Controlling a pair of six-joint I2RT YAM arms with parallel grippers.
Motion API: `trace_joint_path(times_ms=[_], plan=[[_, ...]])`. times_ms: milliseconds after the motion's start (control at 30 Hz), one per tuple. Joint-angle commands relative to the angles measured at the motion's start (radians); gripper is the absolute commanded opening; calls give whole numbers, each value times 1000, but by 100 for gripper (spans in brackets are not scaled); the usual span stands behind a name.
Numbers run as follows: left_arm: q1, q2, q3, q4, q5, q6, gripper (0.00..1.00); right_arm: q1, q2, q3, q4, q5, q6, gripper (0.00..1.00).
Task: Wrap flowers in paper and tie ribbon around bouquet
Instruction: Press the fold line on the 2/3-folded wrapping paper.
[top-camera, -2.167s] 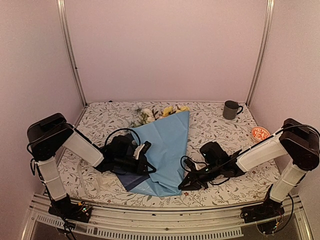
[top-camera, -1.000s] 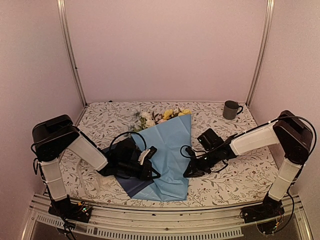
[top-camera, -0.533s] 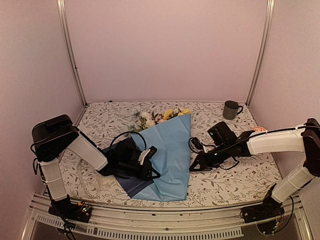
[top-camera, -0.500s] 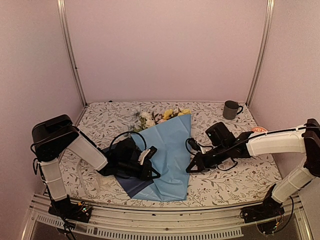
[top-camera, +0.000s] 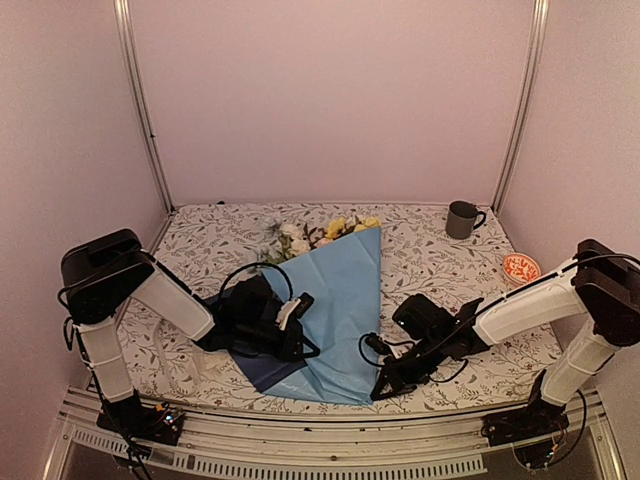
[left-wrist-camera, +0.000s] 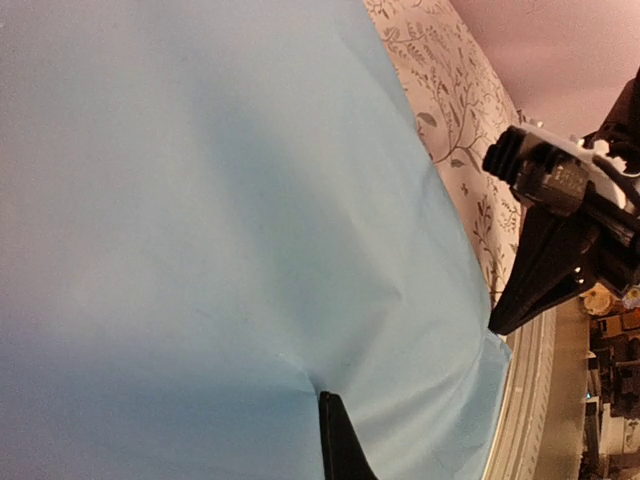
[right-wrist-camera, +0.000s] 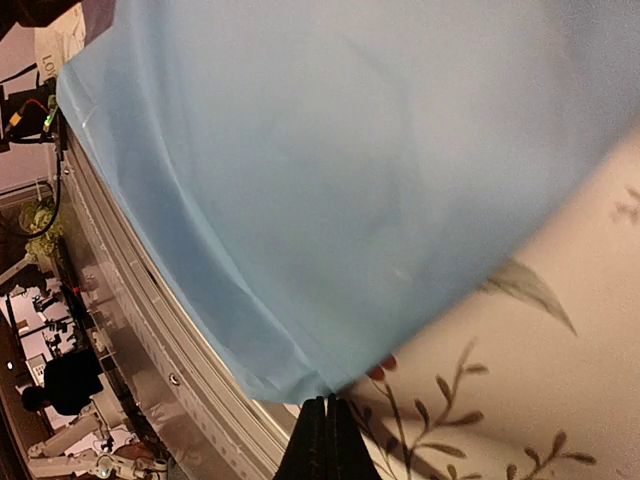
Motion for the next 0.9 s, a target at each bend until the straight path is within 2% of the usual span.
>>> trace_joint_path(times_ms=[0, 200, 400, 667, 867], plan=[[6, -8, 1, -84, -46, 32, 0, 1, -108, -65, -134, 64, 26, 0], [6, -13, 1, -96, -48, 40, 0, -1, -180, 47, -205, 67, -26, 0], [4, -15, -1, -98, -52, 40, 0, 1, -88, 131, -88, 0, -38, 0], [5, -4, 8, -103, -48, 43, 0, 57, 61, 45, -20, -35, -3, 0], [5, 4, 11, -106, -50, 49, 0, 59, -56, -31, -176, 71, -3, 0]])
